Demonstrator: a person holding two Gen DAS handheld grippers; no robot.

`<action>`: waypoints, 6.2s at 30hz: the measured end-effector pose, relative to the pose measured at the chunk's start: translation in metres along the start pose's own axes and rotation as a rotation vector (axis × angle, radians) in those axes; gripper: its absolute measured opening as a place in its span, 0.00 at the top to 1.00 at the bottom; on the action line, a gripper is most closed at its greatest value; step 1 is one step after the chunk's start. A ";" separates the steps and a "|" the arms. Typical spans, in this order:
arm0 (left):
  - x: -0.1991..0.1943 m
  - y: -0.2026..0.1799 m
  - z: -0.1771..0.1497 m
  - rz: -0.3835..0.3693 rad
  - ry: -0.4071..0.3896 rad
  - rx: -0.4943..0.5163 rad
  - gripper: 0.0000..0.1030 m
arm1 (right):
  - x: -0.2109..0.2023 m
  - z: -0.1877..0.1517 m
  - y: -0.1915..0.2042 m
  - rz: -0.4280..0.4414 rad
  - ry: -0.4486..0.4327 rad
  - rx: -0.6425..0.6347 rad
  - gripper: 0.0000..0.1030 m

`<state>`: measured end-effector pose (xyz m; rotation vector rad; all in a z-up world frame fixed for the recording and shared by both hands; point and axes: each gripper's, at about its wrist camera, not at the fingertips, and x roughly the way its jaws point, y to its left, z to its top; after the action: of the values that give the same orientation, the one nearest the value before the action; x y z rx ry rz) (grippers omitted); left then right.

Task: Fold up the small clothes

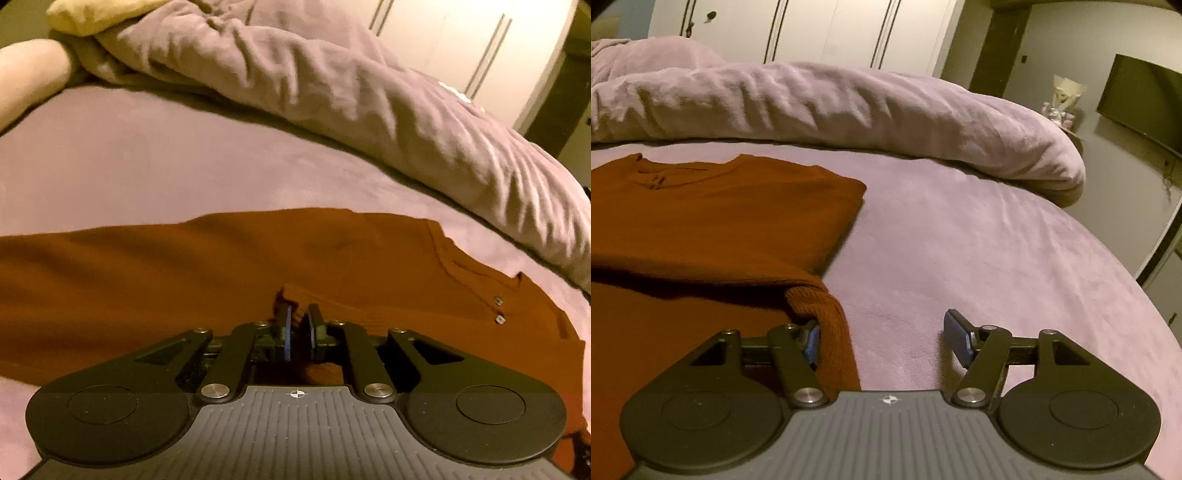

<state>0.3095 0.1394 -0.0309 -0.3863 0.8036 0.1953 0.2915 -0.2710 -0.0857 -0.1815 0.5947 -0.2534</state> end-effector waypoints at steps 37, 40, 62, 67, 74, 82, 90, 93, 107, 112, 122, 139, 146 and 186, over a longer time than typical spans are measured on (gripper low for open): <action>-0.015 0.007 -0.011 0.020 0.041 0.013 0.21 | -0.002 0.023 0.071 0.182 -0.065 -0.204 0.79; -0.042 0.039 -0.025 -0.009 0.000 -0.121 0.09 | -0.016 0.023 0.060 0.187 -0.062 -0.136 0.53; -0.130 0.285 -0.088 0.146 -0.286 -0.918 0.29 | -0.096 -0.022 0.046 0.237 -0.032 -0.007 0.23; -0.130 0.302 -0.084 0.148 -0.313 -0.975 0.46 | -0.094 -0.023 0.045 0.225 -0.024 -0.006 0.23; -0.137 0.295 -0.062 0.174 -0.318 -0.854 0.91 | -0.085 -0.030 0.033 0.194 0.032 0.047 0.23; -0.156 0.130 -0.011 0.056 -0.312 -0.163 0.91 | -0.084 -0.033 0.029 0.209 0.031 0.082 0.23; -0.121 -0.016 -0.061 -0.171 -0.128 0.194 0.35 | -0.088 -0.032 0.022 0.220 0.024 0.099 0.23; -0.120 -0.009 -0.079 -0.133 -0.081 0.148 0.31 | -0.091 -0.029 0.023 0.248 0.015 0.093 0.23; -0.104 0.086 -0.077 0.305 -0.082 0.025 0.31 | -0.049 0.050 0.131 0.768 0.129 0.241 0.58; -0.080 0.093 -0.068 0.350 -0.070 0.016 0.30 | 0.001 0.064 0.173 0.844 0.318 0.335 0.58; -0.066 0.082 -0.070 0.368 -0.090 0.052 0.22 | 0.031 0.071 0.199 0.926 0.379 0.342 0.82; -0.080 0.036 -0.065 0.222 -0.084 0.086 0.22 | 0.014 0.082 0.046 0.758 0.145 0.552 0.89; -0.075 0.009 -0.078 0.100 -0.015 0.080 0.22 | 0.015 0.073 0.051 0.805 0.182 0.514 0.88; -0.082 -0.046 -0.111 -0.028 0.007 0.284 0.17 | 0.042 0.081 0.020 0.747 0.266 0.562 0.61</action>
<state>0.1949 0.0498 -0.0285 -0.1300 0.8188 0.0520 0.3754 -0.2563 -0.0472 0.6217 0.7894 0.2910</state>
